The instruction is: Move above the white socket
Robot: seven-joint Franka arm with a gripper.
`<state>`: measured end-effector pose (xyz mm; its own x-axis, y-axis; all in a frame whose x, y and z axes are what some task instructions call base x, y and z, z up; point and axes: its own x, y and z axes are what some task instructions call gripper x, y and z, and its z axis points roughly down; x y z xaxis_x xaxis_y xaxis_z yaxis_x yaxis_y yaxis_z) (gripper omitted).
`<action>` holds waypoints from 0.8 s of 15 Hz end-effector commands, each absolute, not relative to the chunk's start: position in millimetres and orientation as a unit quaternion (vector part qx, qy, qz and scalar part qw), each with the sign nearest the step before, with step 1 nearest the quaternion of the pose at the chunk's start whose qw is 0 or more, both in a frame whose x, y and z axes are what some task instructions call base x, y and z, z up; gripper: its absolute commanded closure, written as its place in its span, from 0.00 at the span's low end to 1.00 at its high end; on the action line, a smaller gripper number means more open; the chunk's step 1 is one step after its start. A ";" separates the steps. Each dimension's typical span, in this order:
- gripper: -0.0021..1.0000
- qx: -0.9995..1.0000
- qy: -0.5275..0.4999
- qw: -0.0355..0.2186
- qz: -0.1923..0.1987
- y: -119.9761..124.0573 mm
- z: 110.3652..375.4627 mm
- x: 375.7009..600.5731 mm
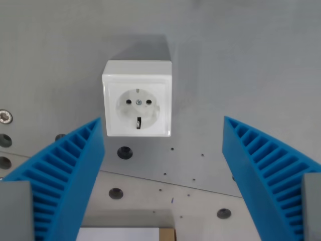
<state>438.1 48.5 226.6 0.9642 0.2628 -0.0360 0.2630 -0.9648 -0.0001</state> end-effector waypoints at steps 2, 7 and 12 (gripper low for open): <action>0.00 0.993 0.114 0.012 0.031 56.7 207.8 430.3; 0.00 0.993 0.112 0.013 0.031 61.0 190.6 424.7; 0.00 0.993 0.111 0.015 0.034 64.8 177.1 419.6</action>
